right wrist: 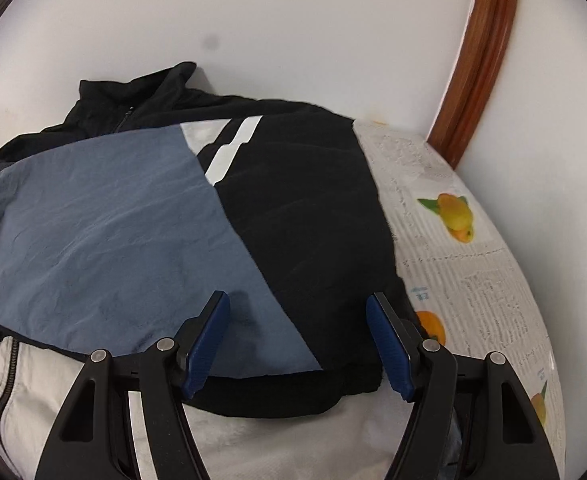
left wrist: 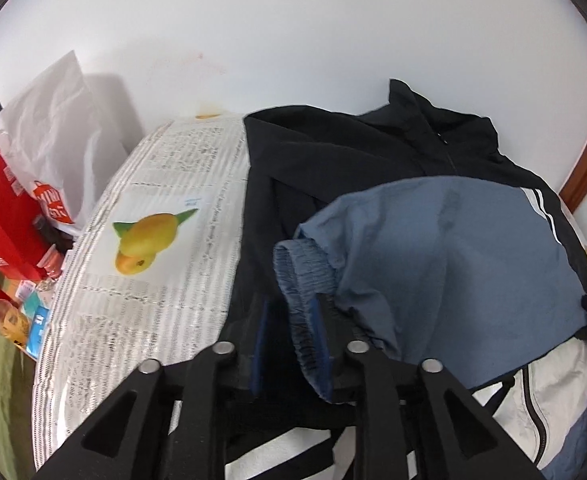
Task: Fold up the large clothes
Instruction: 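Grasp the blue sleeve cuff with the left gripper, adjust it, then open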
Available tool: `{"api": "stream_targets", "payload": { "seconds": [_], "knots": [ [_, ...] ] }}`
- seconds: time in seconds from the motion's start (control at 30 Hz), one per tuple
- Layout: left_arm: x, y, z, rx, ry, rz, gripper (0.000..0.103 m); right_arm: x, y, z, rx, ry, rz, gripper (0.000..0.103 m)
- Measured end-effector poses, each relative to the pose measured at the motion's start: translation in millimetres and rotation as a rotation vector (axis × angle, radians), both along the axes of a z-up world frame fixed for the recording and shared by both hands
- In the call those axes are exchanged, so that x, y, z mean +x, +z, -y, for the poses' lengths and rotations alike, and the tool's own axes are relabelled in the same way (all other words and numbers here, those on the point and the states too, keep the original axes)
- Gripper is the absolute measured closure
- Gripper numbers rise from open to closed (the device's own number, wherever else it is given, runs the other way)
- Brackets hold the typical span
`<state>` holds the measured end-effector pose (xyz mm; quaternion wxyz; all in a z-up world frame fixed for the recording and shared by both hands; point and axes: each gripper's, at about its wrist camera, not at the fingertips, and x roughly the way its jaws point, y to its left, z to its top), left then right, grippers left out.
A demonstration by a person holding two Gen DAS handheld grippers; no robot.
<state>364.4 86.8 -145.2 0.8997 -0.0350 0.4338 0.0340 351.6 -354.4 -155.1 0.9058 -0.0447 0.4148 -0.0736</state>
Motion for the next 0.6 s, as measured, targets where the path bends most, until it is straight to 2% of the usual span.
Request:
{"api": "stream_targets", "payload": {
  "seconds": [0.17,0.33,0.4,0.6],
  "knots": [
    [-8,8,-3,0.021,0.004,0.009,0.072,-5,10,5,0.049,0.001,-0.024,0.039],
    [-29,23,-5,0.032,-0.005,0.033,0.061,-26,30,10,0.047,-0.001,0.003,0.041],
    [-42,31,-5,0.032,-0.014,0.047,0.053,-40,38,12,0.046,-0.003,0.013,0.04],
    [-83,50,-1,0.055,-0.031,0.083,0.051,-80,48,21,0.063,-0.009,-0.002,0.04]
  ]
}}
